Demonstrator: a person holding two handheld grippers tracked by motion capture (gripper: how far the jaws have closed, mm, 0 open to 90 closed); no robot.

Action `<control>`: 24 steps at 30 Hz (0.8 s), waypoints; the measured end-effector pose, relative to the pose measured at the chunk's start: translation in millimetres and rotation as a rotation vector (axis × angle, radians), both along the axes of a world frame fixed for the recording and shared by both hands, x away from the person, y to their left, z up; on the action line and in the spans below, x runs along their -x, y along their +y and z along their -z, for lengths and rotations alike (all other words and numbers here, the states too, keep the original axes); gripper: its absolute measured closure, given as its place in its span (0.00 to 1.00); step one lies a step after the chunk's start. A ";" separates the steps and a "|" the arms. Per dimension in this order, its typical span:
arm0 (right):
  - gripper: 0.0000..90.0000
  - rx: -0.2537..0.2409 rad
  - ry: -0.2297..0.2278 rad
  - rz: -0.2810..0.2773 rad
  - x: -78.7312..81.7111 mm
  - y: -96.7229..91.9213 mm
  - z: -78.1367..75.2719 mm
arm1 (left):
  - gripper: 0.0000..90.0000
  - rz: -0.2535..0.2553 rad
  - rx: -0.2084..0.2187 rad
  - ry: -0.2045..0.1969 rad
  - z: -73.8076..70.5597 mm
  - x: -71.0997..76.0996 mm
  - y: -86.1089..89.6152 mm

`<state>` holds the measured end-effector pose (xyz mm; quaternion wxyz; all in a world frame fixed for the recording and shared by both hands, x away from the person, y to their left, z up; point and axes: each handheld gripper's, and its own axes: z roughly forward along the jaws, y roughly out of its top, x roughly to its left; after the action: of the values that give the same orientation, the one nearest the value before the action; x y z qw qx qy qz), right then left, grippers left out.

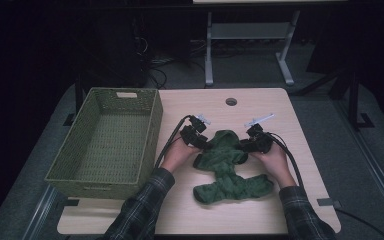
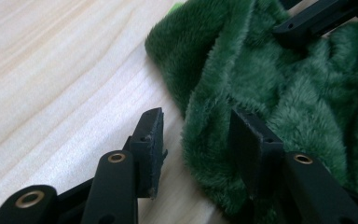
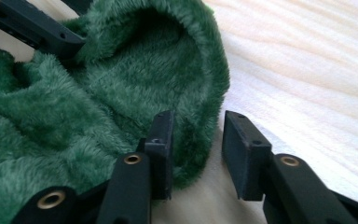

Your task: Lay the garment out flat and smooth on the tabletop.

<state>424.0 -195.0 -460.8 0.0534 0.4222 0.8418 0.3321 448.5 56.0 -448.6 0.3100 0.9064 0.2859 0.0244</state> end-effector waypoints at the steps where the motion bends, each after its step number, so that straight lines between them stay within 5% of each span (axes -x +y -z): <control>1: 0.75 0.009 -0.005 -0.005 0.1 0.9 1.0 | 0.64 -0.002 0.004 -0.001 0.9 0.7 0.0; 8: 0.90 0.027 -0.015 -0.015 2.2 4.3 1.8 | 0.90 0.001 -0.005 0.018 2.8 2.7 3.4; 12: 0.95 0.032 -0.024 -0.017 3.6 4.2 0.2 | 0.96 -0.010 0.004 0.013 0.8 4.8 4.7; 16: 0.96 0.044 -0.049 -0.010 5.8 2.1 -5.4 | 0.97 -0.018 0.001 -0.036 -7.5 6.5 7.5; 24: 0.97 0.044 -0.144 0.039 6.1 -22.4 -41.3 | 0.97 -0.086 0.101 -0.148 -31.4 9.0 6.1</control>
<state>417.9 -217.4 -419.5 0.1296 0.4124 0.8345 0.3417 439.5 62.0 -417.2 0.3741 0.8723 0.3017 0.0902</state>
